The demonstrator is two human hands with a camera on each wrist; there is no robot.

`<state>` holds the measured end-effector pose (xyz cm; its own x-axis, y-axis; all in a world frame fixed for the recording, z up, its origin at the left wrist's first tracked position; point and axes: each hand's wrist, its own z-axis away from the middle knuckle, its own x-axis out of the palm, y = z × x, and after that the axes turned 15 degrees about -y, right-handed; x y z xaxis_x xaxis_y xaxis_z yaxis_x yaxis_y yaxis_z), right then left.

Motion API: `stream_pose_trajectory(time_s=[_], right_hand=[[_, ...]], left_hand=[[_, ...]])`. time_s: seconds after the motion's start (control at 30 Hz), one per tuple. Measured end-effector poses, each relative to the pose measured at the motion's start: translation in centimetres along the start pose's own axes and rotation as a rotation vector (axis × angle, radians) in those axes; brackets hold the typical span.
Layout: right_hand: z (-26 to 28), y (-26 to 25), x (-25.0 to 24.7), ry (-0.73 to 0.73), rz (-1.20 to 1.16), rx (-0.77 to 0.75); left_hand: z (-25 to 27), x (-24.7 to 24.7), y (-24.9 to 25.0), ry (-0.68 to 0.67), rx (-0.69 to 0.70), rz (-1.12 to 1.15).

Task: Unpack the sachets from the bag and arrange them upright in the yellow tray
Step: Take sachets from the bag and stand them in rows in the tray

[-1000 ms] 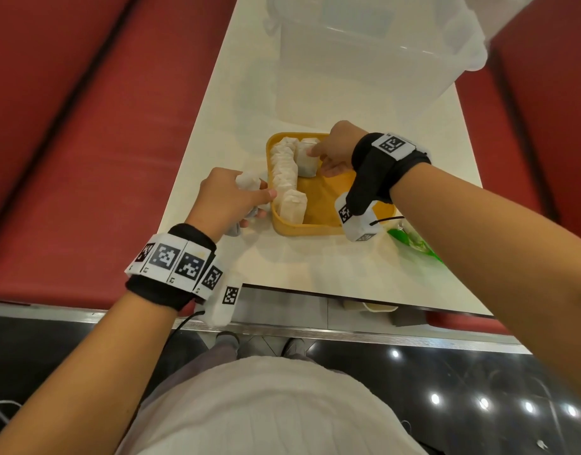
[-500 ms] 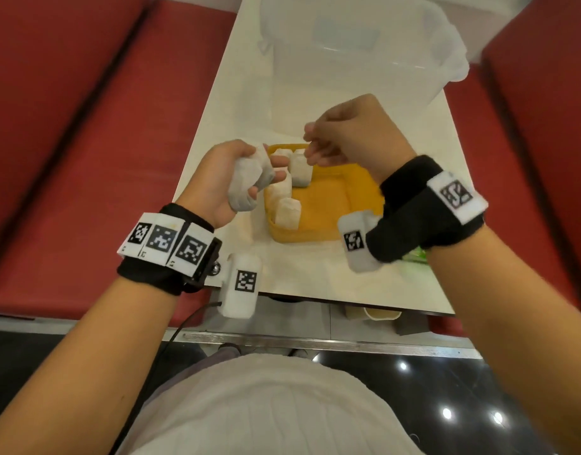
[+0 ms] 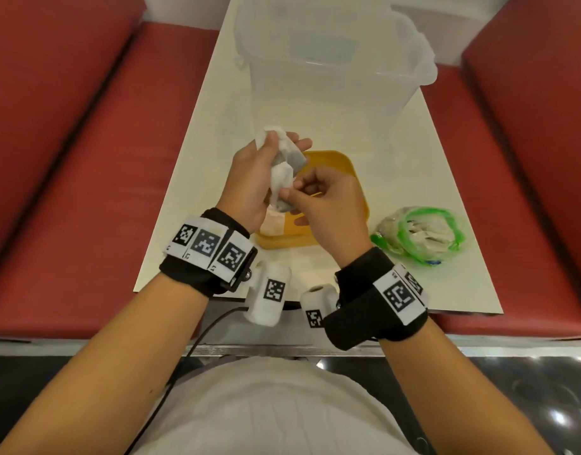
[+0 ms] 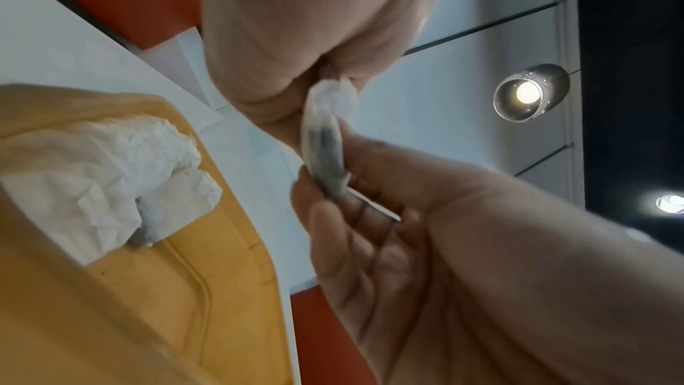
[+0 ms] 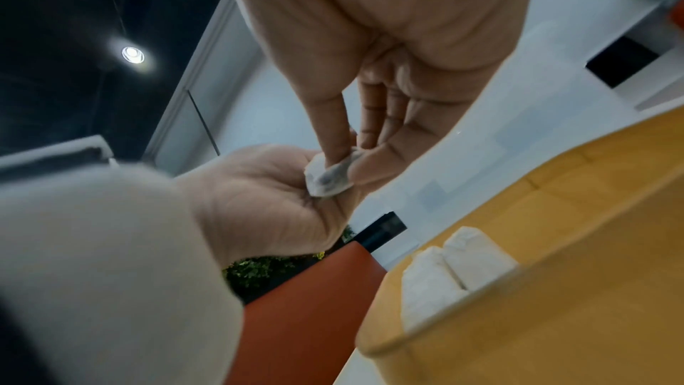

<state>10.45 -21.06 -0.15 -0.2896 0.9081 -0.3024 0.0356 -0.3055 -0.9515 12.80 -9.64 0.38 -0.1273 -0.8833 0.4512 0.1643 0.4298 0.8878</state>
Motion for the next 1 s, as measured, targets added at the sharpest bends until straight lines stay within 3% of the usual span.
stream_pose_trajectory(time_s=[0.17,0.37,0.63,0.73,0.9,1.0], right_hand=[[0.4,0.5,-2.8,0.063,-0.101,-0.024],[-0.5,-0.1,-3.6,0.074,-0.07,-0.115],[-2.3,1.2,-2.3,0.203,0.029,-0.037],[-2.5,1.5,-2.2,0.223,0.063,-0.004],[-2.6,1.3,-3.9,0.071,0.057,0.044],[-3.3,0.8,-5.7,0.1,0.1,0.0]], left_hand=[[0.3,-0.9,-0.1,0.03,-0.051,-0.146],[0.4,-0.5,-1.3,0.043,-0.091,-0.047],[0.3,0.5,-1.4,-0.159,-0.18,0.133],[0.5,0.6,-1.7,-0.219,-0.141,0.059],[0.8,0.2,-1.7,-0.225,-0.12,0.008],[0.9,-0.1,-1.4,-0.256,-0.136,-0.013]])
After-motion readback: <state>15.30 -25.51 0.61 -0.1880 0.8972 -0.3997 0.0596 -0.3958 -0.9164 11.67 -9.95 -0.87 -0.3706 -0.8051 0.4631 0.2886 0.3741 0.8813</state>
